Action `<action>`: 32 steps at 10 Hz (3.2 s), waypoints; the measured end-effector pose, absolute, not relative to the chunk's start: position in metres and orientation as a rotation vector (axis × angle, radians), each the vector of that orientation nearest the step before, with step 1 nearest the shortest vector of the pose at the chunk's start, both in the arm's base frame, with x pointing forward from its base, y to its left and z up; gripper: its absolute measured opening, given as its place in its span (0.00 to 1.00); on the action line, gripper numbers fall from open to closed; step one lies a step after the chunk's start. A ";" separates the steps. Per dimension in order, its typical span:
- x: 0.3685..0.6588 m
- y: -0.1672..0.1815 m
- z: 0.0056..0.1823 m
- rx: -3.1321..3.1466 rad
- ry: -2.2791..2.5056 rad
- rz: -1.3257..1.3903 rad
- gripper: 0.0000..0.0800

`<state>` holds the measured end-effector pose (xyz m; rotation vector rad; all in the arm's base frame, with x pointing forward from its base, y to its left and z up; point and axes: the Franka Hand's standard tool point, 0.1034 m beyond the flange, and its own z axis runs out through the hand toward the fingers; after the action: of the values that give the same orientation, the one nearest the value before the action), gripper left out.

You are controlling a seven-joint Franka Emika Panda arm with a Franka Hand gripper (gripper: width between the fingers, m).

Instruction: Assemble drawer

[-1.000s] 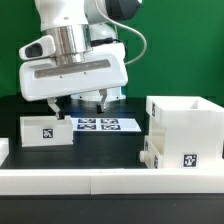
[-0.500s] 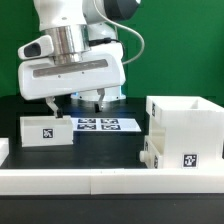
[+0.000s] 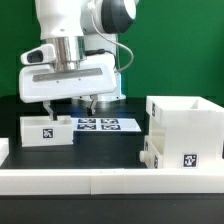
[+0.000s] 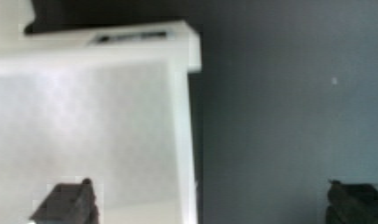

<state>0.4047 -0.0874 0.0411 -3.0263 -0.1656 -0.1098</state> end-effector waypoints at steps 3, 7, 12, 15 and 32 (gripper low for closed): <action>0.407 -0.086 0.042 -3.020 -0.160 -0.100 0.81; 0.394 -0.091 0.021 -3.019 -0.222 -0.092 0.81; 0.389 -0.097 0.004 -3.033 -0.269 -0.127 0.81; 0.389 -0.097 0.004 -3.033 -0.270 -0.127 0.43; 0.462 -0.003 0.048 -2.959 -0.373 -0.112 0.06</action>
Offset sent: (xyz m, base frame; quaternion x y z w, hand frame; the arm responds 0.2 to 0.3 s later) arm 0.0000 0.0000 0.0000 0.0000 0.0000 0.0000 1.0000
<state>0.4615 -0.0028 0.0483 -2.9593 -0.3731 -0.1125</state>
